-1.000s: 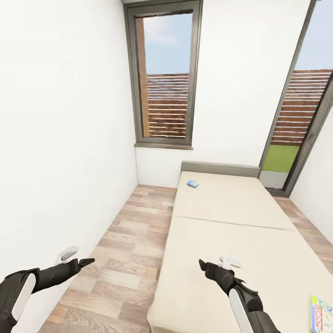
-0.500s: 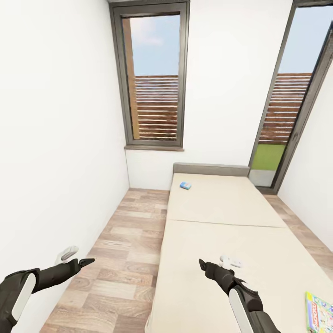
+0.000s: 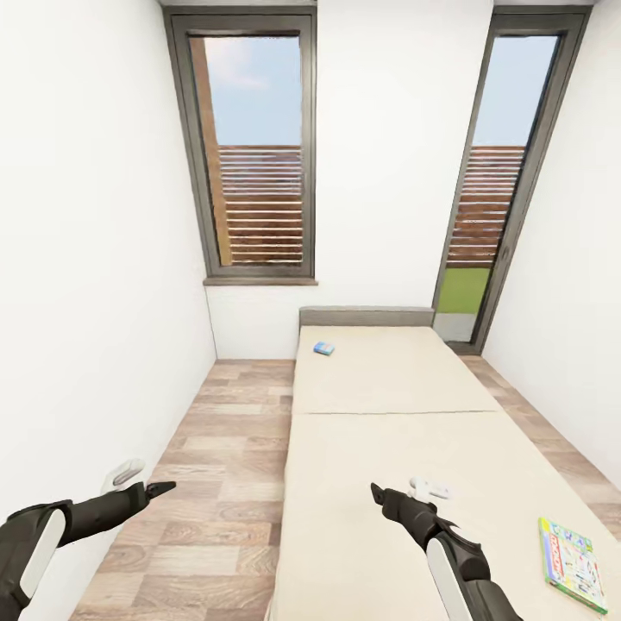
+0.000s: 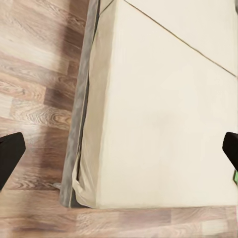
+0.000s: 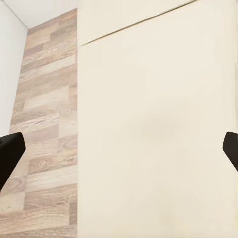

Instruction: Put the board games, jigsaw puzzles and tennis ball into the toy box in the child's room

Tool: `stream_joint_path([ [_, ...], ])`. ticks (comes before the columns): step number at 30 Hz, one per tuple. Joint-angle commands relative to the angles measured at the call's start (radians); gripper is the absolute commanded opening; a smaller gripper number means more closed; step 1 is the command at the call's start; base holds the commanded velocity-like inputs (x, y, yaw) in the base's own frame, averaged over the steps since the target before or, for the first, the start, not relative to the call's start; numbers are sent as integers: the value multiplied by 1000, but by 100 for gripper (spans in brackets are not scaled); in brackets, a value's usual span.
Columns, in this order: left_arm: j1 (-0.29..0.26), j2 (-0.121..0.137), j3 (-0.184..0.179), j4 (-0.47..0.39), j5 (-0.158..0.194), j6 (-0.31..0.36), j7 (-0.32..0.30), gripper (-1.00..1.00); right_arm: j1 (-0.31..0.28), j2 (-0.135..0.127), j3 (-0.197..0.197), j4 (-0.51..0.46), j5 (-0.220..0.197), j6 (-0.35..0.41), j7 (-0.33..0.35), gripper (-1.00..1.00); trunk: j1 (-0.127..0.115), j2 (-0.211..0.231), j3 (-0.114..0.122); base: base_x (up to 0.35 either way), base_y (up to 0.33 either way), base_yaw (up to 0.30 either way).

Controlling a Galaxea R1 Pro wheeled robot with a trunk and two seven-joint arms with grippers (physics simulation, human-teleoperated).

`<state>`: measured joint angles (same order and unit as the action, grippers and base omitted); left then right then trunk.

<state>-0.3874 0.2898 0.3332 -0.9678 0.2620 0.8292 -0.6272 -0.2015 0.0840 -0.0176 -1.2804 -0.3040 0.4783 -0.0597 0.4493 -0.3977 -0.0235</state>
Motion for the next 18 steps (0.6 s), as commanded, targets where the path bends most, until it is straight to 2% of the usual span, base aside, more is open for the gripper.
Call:
stream_joint_path([
  [1,-1,2,1,0,1,5,-3,100,-1,1,-1,-1,-10,5,-6,100,1,-2,-1,0,219,-238],
  [18,-1,6,1,0,2,5,-3,100,-1,2,-1,0,-10,5,-7,100,1,-2,15,1,268,-240],
])
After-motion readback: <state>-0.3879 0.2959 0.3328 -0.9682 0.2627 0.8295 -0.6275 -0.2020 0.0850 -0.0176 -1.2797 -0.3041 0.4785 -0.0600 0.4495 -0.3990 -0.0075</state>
